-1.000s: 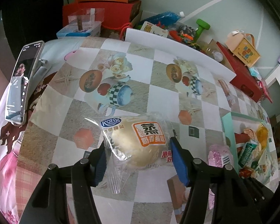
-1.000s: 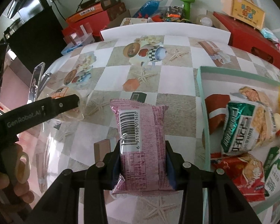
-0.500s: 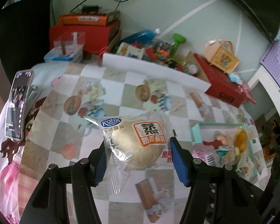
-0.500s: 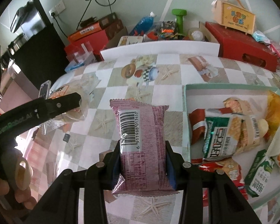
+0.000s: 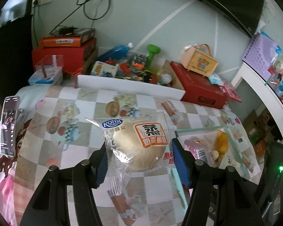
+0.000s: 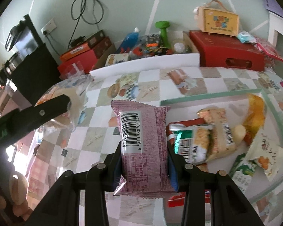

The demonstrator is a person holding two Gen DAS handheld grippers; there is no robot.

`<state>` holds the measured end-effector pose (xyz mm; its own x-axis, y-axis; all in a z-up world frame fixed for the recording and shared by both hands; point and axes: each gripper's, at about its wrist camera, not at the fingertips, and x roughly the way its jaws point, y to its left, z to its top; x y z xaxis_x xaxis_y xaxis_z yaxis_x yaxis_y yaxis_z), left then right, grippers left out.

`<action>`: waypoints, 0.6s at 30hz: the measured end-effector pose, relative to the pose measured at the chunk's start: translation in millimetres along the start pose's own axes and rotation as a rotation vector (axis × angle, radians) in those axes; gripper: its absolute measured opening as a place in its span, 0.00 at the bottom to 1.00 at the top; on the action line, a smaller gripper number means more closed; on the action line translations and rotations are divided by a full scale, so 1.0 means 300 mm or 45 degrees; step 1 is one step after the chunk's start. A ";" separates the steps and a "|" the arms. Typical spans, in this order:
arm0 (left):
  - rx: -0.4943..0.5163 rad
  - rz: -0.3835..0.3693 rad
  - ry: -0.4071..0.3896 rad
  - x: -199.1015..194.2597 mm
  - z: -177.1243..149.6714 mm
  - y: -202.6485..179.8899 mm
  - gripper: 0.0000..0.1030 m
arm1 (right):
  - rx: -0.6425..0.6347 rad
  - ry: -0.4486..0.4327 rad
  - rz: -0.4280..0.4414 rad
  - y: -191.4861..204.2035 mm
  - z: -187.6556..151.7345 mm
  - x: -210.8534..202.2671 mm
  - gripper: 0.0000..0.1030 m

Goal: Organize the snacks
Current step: 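Carry the round bun and pink pack over the tray with both tools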

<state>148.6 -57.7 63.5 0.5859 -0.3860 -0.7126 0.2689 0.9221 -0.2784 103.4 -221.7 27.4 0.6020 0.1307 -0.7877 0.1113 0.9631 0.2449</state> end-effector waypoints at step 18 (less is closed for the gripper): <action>0.235 -0.151 0.094 0.081 -0.036 -0.349 0.61 | 0.380 -0.120 -0.260 -0.455 -0.001 -0.181 0.42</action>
<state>126.4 -163.3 68.3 0.4862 -0.4819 -0.7290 0.4714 0.8471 -0.2455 55.3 -360.2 36.5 0.6121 -0.0928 -0.7853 0.4540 0.8543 0.2530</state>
